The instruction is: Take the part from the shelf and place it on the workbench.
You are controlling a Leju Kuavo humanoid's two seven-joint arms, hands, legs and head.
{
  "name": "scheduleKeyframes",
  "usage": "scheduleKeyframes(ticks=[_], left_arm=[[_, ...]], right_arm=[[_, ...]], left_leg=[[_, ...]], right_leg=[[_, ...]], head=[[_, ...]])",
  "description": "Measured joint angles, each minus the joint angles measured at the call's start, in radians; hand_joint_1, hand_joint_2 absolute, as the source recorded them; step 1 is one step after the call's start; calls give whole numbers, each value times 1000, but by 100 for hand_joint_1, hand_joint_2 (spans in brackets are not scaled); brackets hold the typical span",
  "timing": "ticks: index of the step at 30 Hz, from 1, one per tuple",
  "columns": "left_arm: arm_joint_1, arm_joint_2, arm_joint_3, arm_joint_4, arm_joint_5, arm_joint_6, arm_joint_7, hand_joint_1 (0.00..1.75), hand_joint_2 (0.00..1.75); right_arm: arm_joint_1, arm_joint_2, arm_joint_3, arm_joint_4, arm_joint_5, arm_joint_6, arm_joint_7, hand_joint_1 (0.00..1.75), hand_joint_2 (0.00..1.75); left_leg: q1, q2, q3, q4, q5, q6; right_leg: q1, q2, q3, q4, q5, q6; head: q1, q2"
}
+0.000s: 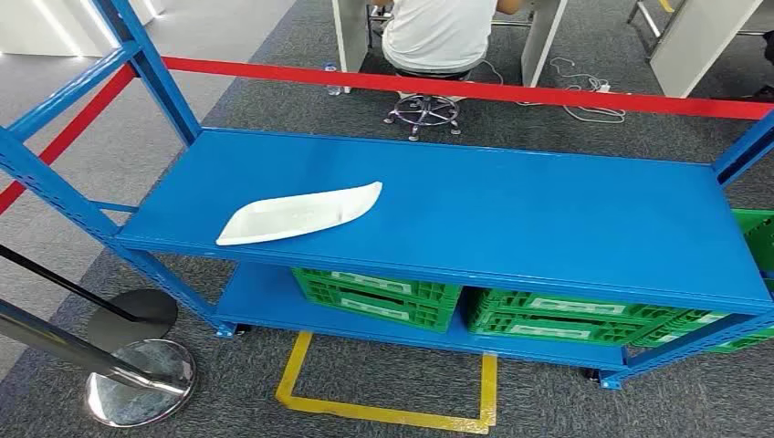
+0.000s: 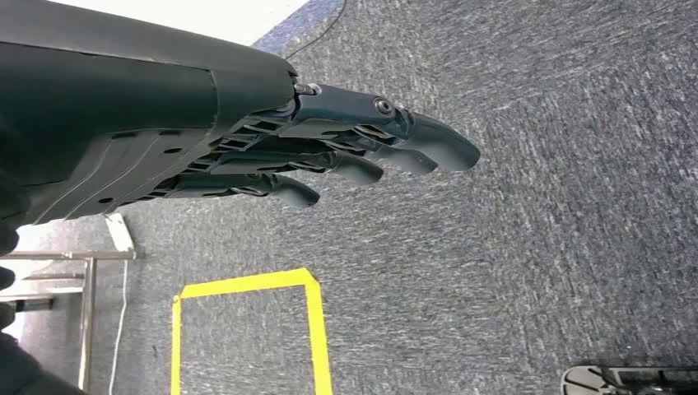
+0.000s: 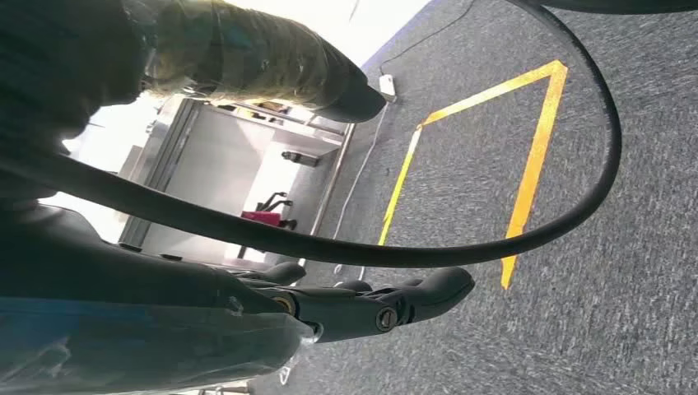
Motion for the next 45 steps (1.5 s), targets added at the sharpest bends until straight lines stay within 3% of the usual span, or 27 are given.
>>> scheduleKeyframes(ticks=[11, 12, 16, 18, 19, 22, 35, 37, 39, 41, 45], left_arm=[[1, 0, 0, -2, 0, 0, 0, 0, 175], [2, -2, 2, -5, 1, 0, 0, 0, 131], [13, -15, 31, -40, 12, -8, -1, 0, 131], [17, -25, 53, -63, 16, -17, -5, 0, 44], [20, -30, 64, -76, 16, -22, -7, 0, 44], [28, -48, 102, -116, 17, -38, -14, 0, 175], [63, -127, 286, -312, 17, -109, -48, 0, 175], [69, -139, 315, -343, 17, -120, -53, 0, 87], [75, -151, 344, -374, 17, -131, -59, 0, 87], [82, -164, 372, -409, 16, -142, -67, 0, 175], [97, -189, 419, -492, 5, -164, -92, 0, 175]], right_arm=[[2, -1, 1, -5, -2, 0, 0, 0, 175], [2, -2, 5, -10, -8, -3, 0, 0, 175], [2, -15, 43, -37, -73, -29, 0, 0, 175], [2, -24, 67, -54, -116, -43, 0, 0, 175], [2, -28, 80, -63, -137, -51, 0, 0, 175], [3, -45, 123, -92, -201, -73, 0, 0, 175], [4, -128, 327, -227, -470, -181, 0, 0, 175], [5, -141, 359, -249, -511, -198, 0, 0, 175], [5, -156, 392, -271, -552, -215, 0, 0, 87], [6, -170, 423, -293, -593, -231, 0, 0, 0], [9, -197, 486, -335, -671, -261, 0, 0, 0]], left_leg=[[0, 0, 0, 0, 0, 0], [0, 0, 0, 0, 0, 0], [0, 0, 0, 0, 0, 0], [0, 0, 0, 0, 0, 0], [0, 0, 0, 0, 0, 0], [0, 0, 0, 0, 0, 0], [0, 0, 0, 0, 0, 0], [0, 0, 0, 0, 0, 0], [0, 0, 0, 0, 0, 0], [0, 0, 0, 0, 0, 0], [0, 0, 0, 0, 0, 0]], right_leg=[[0, 0, 1, 0, 0, 0], [0, 0, 2, 0, 0, 0], [0, 0, 3, 0, 0, 0], [0, 0, 3, 0, 0, 0], [0, 0, 3, 0, 0, 0], [0, 0, 3, 0, 0, 0], [0, 0, 3, 0, 0, 0], [0, 0, 3, 0, 0, 0], [0, 0, 3, 0, 0, 0], [0, 0, 3, 0, 0, 0], [0, 0, 3, 0, 0, 0]], head=[[0, 0], [0, 0], [0, 0], [0, 0], [0, 0], [0, 0], [0, 0], [0, 0], [0, 0], [0, 0], [0, 0]])
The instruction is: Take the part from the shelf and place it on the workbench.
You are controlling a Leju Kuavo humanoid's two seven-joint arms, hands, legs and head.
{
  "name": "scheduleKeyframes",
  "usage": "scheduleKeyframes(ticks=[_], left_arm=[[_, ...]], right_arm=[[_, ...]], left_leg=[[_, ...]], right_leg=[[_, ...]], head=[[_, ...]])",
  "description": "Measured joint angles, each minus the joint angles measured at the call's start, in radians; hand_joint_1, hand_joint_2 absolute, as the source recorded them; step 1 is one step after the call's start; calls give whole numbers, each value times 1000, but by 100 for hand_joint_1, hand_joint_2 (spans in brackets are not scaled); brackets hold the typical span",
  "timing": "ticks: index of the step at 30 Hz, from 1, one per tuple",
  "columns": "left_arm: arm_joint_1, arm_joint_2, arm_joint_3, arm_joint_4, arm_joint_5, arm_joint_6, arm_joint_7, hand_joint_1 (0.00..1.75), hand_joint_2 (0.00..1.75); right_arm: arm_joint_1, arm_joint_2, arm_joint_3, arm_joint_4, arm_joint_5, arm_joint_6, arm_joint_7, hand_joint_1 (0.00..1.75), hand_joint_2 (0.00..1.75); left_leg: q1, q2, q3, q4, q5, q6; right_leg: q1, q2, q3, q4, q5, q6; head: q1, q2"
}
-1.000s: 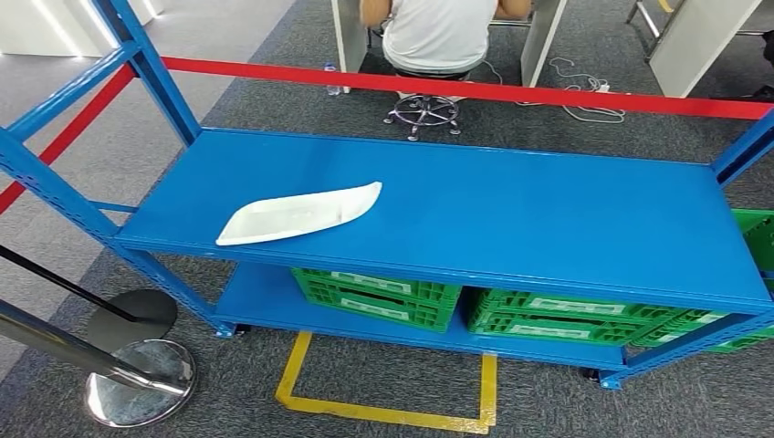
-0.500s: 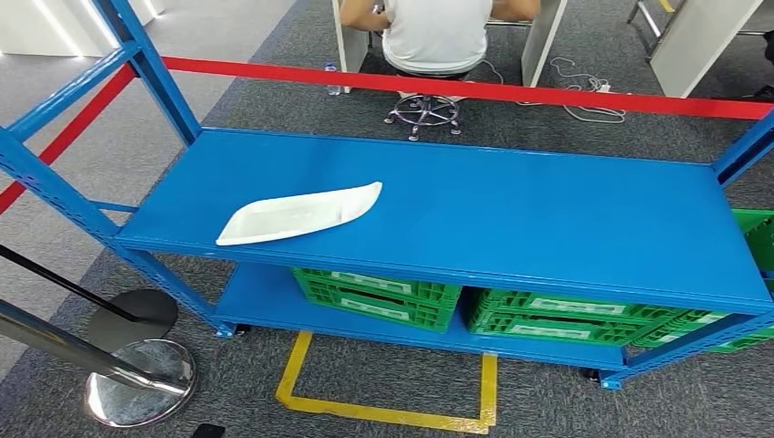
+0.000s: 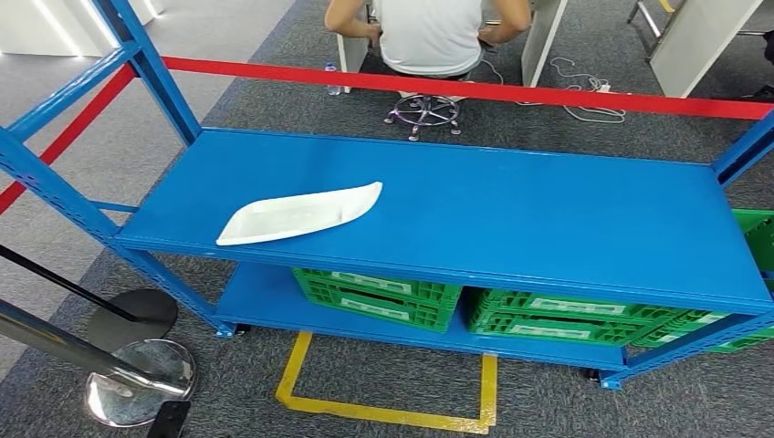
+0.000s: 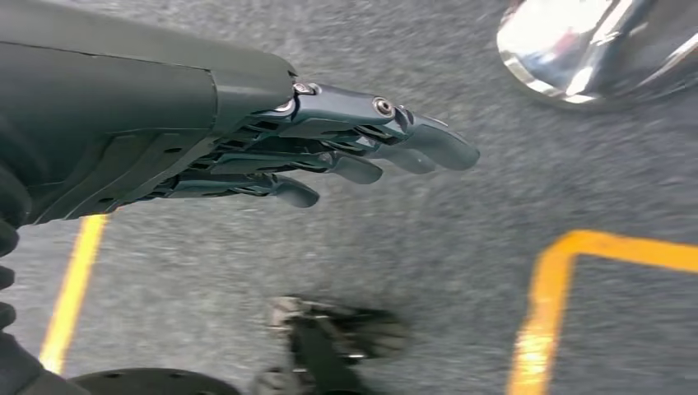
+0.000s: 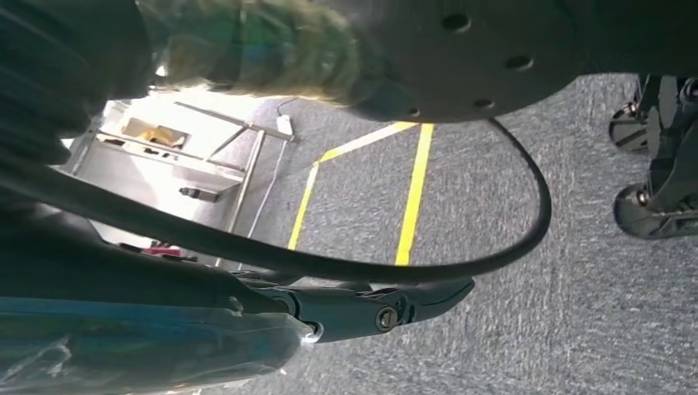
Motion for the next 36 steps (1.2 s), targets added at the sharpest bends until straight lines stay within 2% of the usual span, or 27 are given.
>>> scheduleKeyframes(ticks=[9, 16, 25, 30, 36], left_arm=[[21, -31, 36, -209, -63, -35, -70, 0, 175], [32, 1, 14, -415, -138, -20, -124, 0, 175], [26, 122, -94, -667, -260, 30, -158, 0, 175], [8, 210, -173, -789, -340, 57, -164, 0, 175], [-49, 323, -271, -899, -458, 75, -146, 0, 175]], right_arm=[[4, -46, 102, -76, -129, -41, 0, 0, 0], [5, -80, 180, -125, -202, -62, 0, 0, 0], [3, -116, 261, -175, -277, -75, 0, 0, 0], [3, -131, 299, -198, -305, -80, 0, 0, 0], [2, -141, 327, -215, -317, -83, 0, 0, 0]], left_leg=[[0, 0, 0, 0, 0, 0], [0, 0, 0, 0, 0, 0], [0, 0, 1, 0, 0, 0], [0, 0, 1, 0, 0, 0], [-1, 0, 0, 4, -1, 2]], right_leg=[[0, 0, 0, 0, 0, 0], [0, 0, 0, 0, 0, 0], [1, 0, 0, 0, 0, 0], [0, 0, 0, 0, 0, 0], [-1, 1, 0, -1, 1, 2]], head=[[0, 0], [0, 0], [0, 0], [0, 0], [0, 0]])
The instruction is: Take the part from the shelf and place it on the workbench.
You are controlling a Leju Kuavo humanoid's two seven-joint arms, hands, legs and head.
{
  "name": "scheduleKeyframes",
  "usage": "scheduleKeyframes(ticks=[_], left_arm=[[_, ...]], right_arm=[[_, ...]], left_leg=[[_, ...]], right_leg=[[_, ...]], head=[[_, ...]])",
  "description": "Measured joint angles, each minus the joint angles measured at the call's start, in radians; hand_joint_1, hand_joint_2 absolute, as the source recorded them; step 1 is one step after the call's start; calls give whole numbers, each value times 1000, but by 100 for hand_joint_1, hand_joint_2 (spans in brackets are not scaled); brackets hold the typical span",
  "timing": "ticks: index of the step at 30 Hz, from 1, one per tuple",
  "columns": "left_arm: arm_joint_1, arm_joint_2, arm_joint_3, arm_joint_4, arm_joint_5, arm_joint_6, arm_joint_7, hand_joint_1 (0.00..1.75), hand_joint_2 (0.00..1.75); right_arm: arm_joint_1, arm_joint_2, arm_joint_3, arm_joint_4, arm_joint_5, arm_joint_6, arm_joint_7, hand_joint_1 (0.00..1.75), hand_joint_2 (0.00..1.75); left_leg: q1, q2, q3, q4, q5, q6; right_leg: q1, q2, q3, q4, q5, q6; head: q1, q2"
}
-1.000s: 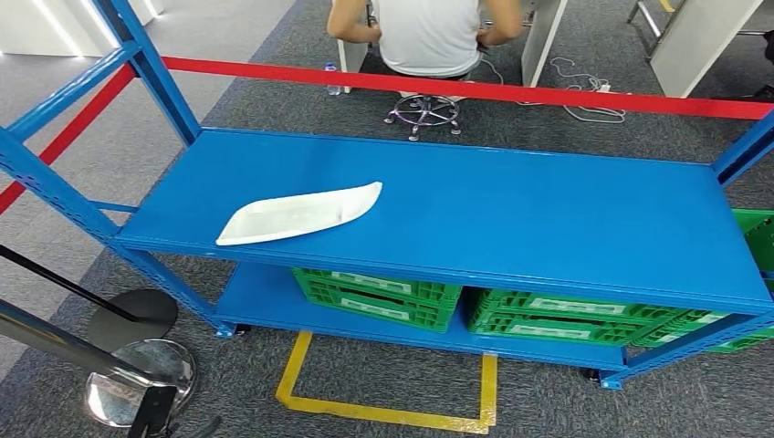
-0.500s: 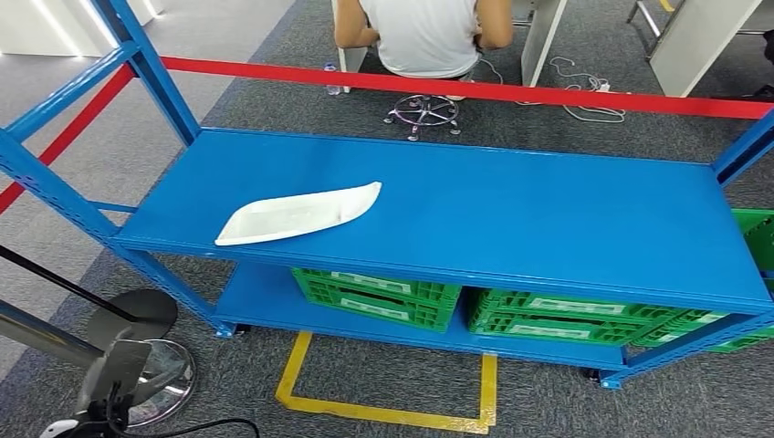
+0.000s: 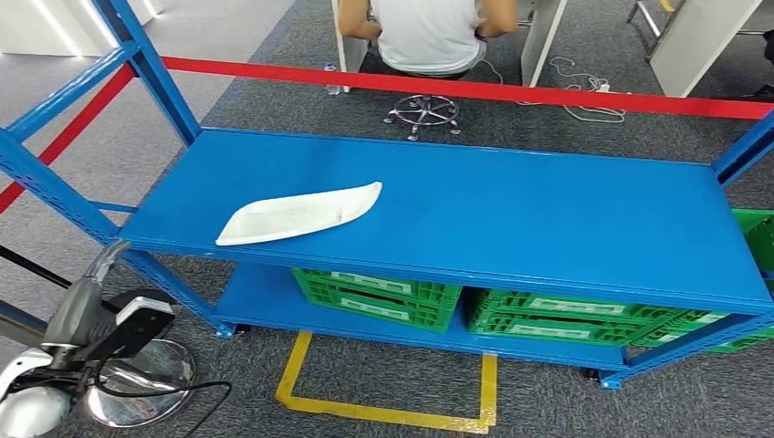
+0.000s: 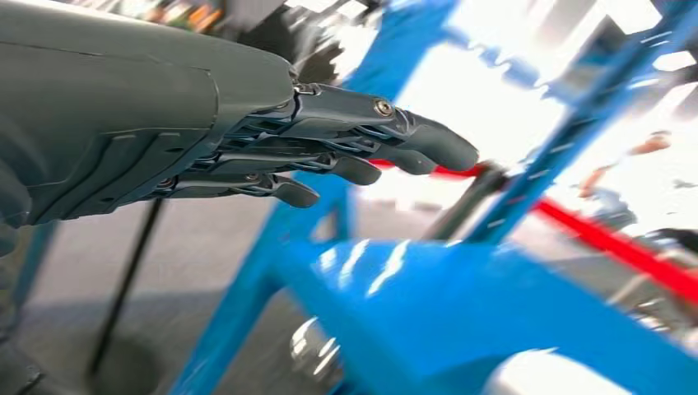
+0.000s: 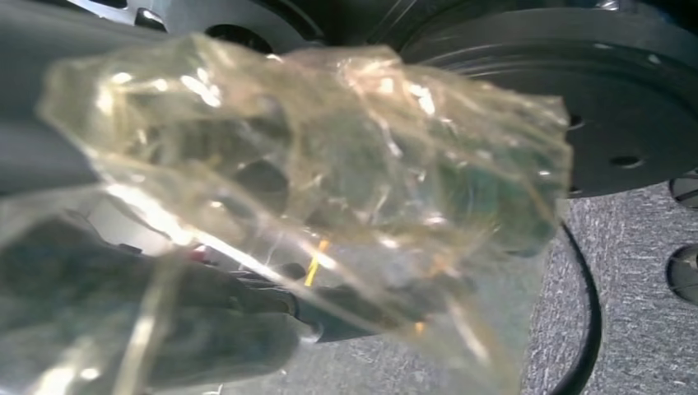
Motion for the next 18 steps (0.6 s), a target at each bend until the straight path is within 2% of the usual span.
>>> scheduleKeyframes(ticks=[6, 8, 9, 11, 12, 13, 14, 15, 16, 17, 18], left_arm=[[-71, 106, -95, -81, -116, 0, 49, 0, 175], [-88, 133, -120, -103, -153, 0, 66, 0, 175], [-93, 144, -130, -110, -168, 0, 72, 0, 175], [-97, 162, -148, -116, -188, 0, 79, 0, 175], [-97, 168, -155, -116, -193, 1, 80, 0, 175], [-96, 173, -161, -116, -196, 2, 80, 0, 175], [-96, 178, -166, -117, -197, 4, 80, 0, 175], [-96, 182, -171, -117, -198, 5, 80, 0, 175], [-97, 185, -176, -117, -198, 5, 82, 0, 175], [-100, 189, -179, -118, -199, 5, 84, 0, 175], [-105, 193, -182, -120, -201, 4, 88, 0, 175]], right_arm=[[-5, -3, 16, -18, 3, -2, 0, 0, 0], [-7, -5, 18, -25, 8, -2, 0, 0, 0], [-6, -7, 19, -27, 12, -1, 0, 0, 0], [-4, -8, 21, -27, 21, 0, 0, 0, 0], [-1, -9, 22, -27, 23, 2, 0, 0, 0], [1, -9, 23, -27, 25, 4, 0, 0, 0], [3, -9, 24, -27, 27, 6, 0, 0, 0], [4, -9, 25, -27, 29, 7, 0, 0, 0], [4, -9, 26, -27, 32, 8, 0, 0, 0], [2, -8, 27, -27, 37, 9, 0, 0, 0], [0, -8, 28, -27, 41, 10, -2, 0, 0]], left_leg=[[0, 0, -1, -2, 2, 11], [6, 3, 6, -22, 12, 19], [9, 5, 9, -31, 17, 22], [10, 6, 10, -34, 18, 24], [10, 6, 10, -34, 17, 24], [11, 6, 11, -33, 15, 23], [12, 6, 13, -33, 13, 20], [14, 6, 17, -31, 9, 15], [15, 5, 20, -28, 3, 8], [15, 5, 22, -22, -3, 1], [13, 4, 21, -16, -9, -6]], right_leg=[[-1, 0, 1, -5, 4, 8], [0, 1, -11, 13, -11, 14], [0, 2, -30, 50, -32, 17], [-4, 3, -99, 180, -89, 24], [-7, 3, -134, 242, -107, 28], [-10, 3, -156, 276, -107, 32], [-13, 3, -159, 268, -85, 35], [-18, 2, -141, 220, -47, 39], [-23, -1, -112, 151, -9, 45], [-25, -3, -82, 87, 16, 46], [-26, -4, -60, 43, 27, 42]], head=[[0, 0], [2, 0], [3, 0], [5, 0], [6, 0], [5, 0], [5, 0], [6, 0], [6, 0], [8, 0], [8, 0]])
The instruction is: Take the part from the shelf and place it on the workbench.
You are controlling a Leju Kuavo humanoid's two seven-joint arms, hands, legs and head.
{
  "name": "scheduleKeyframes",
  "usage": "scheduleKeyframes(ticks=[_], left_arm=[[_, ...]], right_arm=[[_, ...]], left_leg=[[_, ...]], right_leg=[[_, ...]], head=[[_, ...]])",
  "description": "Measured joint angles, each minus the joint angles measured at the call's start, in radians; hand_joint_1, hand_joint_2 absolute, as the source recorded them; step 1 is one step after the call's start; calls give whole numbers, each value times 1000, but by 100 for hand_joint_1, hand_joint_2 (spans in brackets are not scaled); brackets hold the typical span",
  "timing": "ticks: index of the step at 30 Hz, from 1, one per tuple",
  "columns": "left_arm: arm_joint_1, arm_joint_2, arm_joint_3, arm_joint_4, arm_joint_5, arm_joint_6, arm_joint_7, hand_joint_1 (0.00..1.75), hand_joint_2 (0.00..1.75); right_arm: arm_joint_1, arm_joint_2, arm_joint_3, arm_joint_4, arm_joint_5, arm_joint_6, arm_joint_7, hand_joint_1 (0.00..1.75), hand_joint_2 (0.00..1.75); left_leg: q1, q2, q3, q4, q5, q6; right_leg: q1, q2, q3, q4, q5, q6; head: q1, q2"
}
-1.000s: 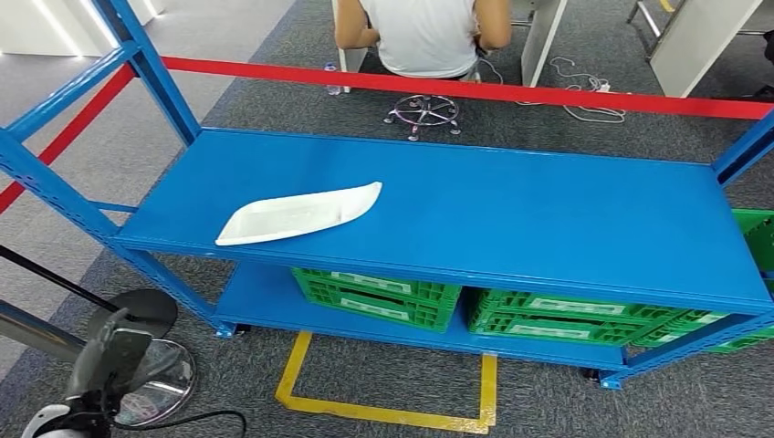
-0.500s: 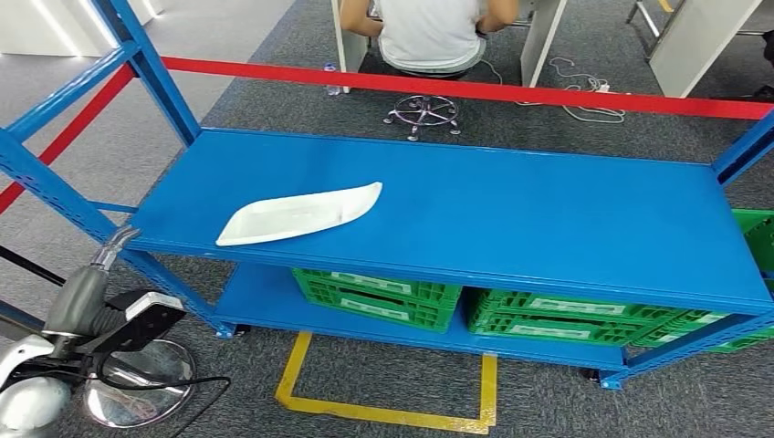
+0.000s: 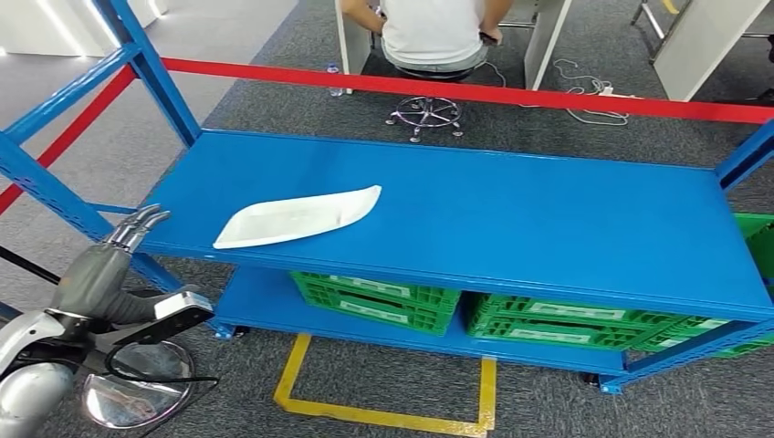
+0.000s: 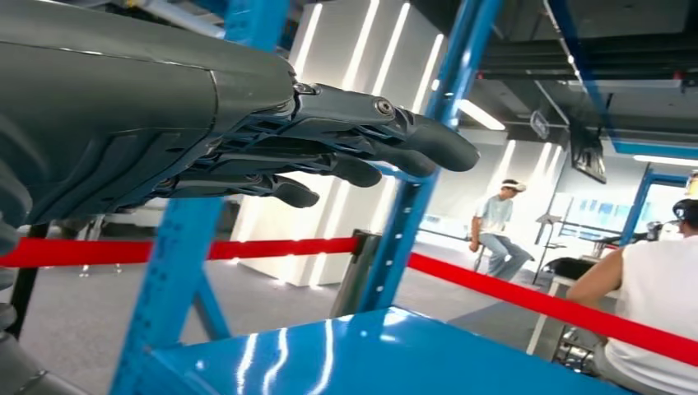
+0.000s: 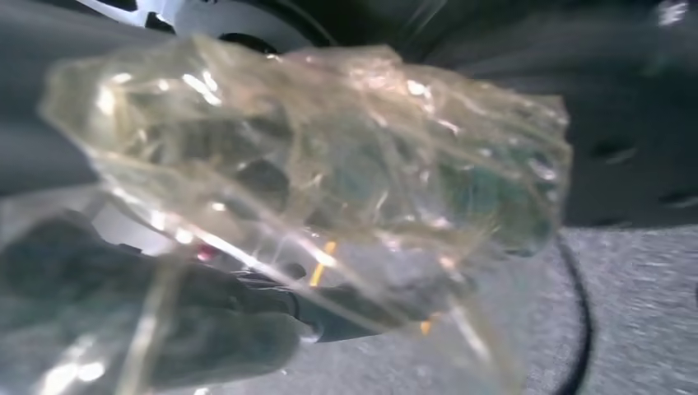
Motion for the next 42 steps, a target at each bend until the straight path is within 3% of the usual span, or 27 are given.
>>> scheduleKeyframes(ticks=[5, 7, 9, 10, 11, 12, 14, 15, 16, 19, 21, 24, 25, 26, 27, 29, 31, 33, 35, 37, 39, 40, 41, 42], left_arm=[[-23, 15, -17, -4, -6, -7, 23, 0, 175], [-33, 18, -23, -4, -5, -10, 30, 0, 175], [-37, 20, -27, -4, -4, -14, 33, 0, 175], [-37, 20, -29, -4, -3, -16, 33, 0, 175], [-38, 20, -31, -4, -3, -18, 33, 0, 175], [-38, 21, -34, -4, -2, -19, 33, 0, 175], [-40, 23, -36, -4, 0, -21, 33, 0, 175], [-42, 24, -37, -4, 1, -21, 34, 0, 175], [-44, 26, -38, -4, 1, -20, 34, 0, 175], [-50, 28, -41, -6, 2, -20, 35, 0, 175], [-52, 28, -42, -8, 2, -20, 35, 0, 175], [-55, 28, -45, -9, 2, -21, 37, 0, 175], [-53, 28, -47, -9, 2, -21, 39, 0, 175], [-52, 28, -48, -9, 1, -22, 41, 0, 175], [-50, 28, -49, -9, 1, -22, 42, 0, 175], [-45, 29, -49, -9, 2, -25, 43, 0, 175], [-44, 30, -49, -9, 1, -26, 43, 0, 175], [-45, 32, -49, -9, 0, -26, 46, 0, 87], [-44, 34, -49, -9, 0, -28, 49, 0, 87], [-45, 37, -50, -8, -6, -41, 54, 0, 175], [-45, 39, -56, -2, -17, -59, 69, 0, 175], [-45, 39, -62, 2, -23, -65, 79, 0, 175], [-45, 39, -69, 7, -27, -69, 90, 0, 175], [-45, 39, -75, 11, -30, -74, 103, 0, 175]], right_arm=[[-4, 1, 0, 0, 19, 3, -11, 0, 0], [-6, 1, -1, 0, 22, 4, -10, 0, 0], [-7, 1, -1, 0, 23, 5, -10, 0, 0], [-8, 1, -2, 0, 23, 5, -10, 0, 0], [-8, 1, -2, 0, 23, 6, -10, 0, 0], [-8, 1, -2, 0, 23, 6, -10, 0, 0], [-9, 2, -2, -1, 23, 7, -10, 0, 0], [-9, 2, -2, -1, 23, 8, -10, 0, 0], [-10, 3, -2, -1, 23, 9, -10, 0, 0], [-11, 4, -2, -2, 23, 11, -10, 0, 0], [-12, 3, -3, -2, 23, 11, -10, 0, 0], [-11, 3, -3, -1, 26, 11, -10, 0, 0], [-8, 3, -3, -1, 30, 12, -10, 0, 0], [-5, 3, -3, -1, 34, 12, -10, 0, 0], [-1, 3, -3, -1, 38, 13, -10, 0, 0], [2, 4, -5, 0, 45, 17, -8, 0, 0], [1, 5, -8, 1, 53, 20, -9, 0, 0], [0, 6, -12, 2, 60, 23, -15, 0, 0], [2, 7, -17, 3, 68, 25, -19, 0, 0], [2, 9, -22, 5, 80, 28, -18, 0, 0], [-1, 12, -26, 8, 93, 32, -18, 0, 0], [-3, 14, -29, 10, 99, 33, -18, 0, 0], [-4, 16, -33, 13, 104, 35, -19, 0, 0], [-4, 18, -37, 15, 109, 38, -19, 0, 0]], left_leg=[[5, -1, -8, 30, -25, -17], [7, -3, -55, 129, -76, -22], [6, -5, -133, 271, -126, -22], [6, -5, -162, 314, -128, -20], [5, -6, -174, 319, -109, -15], [2, -7, -168, 285, -70, -8], [-8, -12, -125, 159, 20, 8], [-13, -15, -105, 105, 45, 14], [-16, -17, -92, 70, 52, 18], [-15, -18, -81, 36, 40, 20], [-10, -16, -69, 19, 42, 22], [-9, -15, -58, 13, 37, 29], [-10, -14, -56, 13, 33, 30], [-10, -14, -52, 13, 29, 30], [-9, -15, -46, 13, 24, 29], [-9, -16, -29, 14, 10, 22], [-11, -16, -20, 18, -2, 11], [-13, -16, -19, 20, -8, 1], [-10, -15, -19, 27, -18, -8], [-8, -15, -47, 92, -54, -17], [-5, -16, -116, 222, -105, -24], [-4, -16, -152, 278, -117, -26], [-4, -16, -175, 304, -110, -26], [-3, -16, -180, 294, -82, -25]], right_leg=[[8, 5, 18, -18, -14, -40], [9, 6, 25, -19, -19, -51], [13, 7, 30, -19, -25, -59], [15, 9, 34, -18, -28, -61], [17, 11, 39, -18, -32, -63], [19, 13, 46, -18, -36, -64], [20, 17, 57, -19, -45, -63], [21, 19, 60, -19, -48, -60], [21, 20, 58, -20, -50, -56], [22, 19, 55, -25, -54, -41], [23, 17, 42, 5, -75, -33], [22, 16, -57, 172, -135, -24], [21, 16, -90, 216, -137, -20], [19, 16, -107, 228, -123, -17], [17, 15, -106, 205, -91, -14], [12, 10, -63, 94, -15, -11], [13, 6, -17, 5, 10, -19], [17, 7, -3, -14, -1, -34], [16, 8, 2, -17, -2, -47], [13, 7, 13, -21, -5, -58], [13, 7, 21, -22, -12, -65], [14, 8, 25, -22, -15, -67], [14, 9, 31, -22, -20, -67], [14, 11, 37, -22, -25, -66]], head=[[-9, 0], [-11, 0], [-13, 0], [-13, 0], [-13, 0], [-13, 0], [-13, 0], [-13, 0], [-14, 0], [-16, 0], [-14, 0], [-10, 0], [-10, 0], [-10, 0], [-10, 0], [-10, 0], [-8, 0], [-11, 0], [-15, 0], [-19, 0], [-23, 0], [-23, 0], [-23, 0], [-23, 0]])
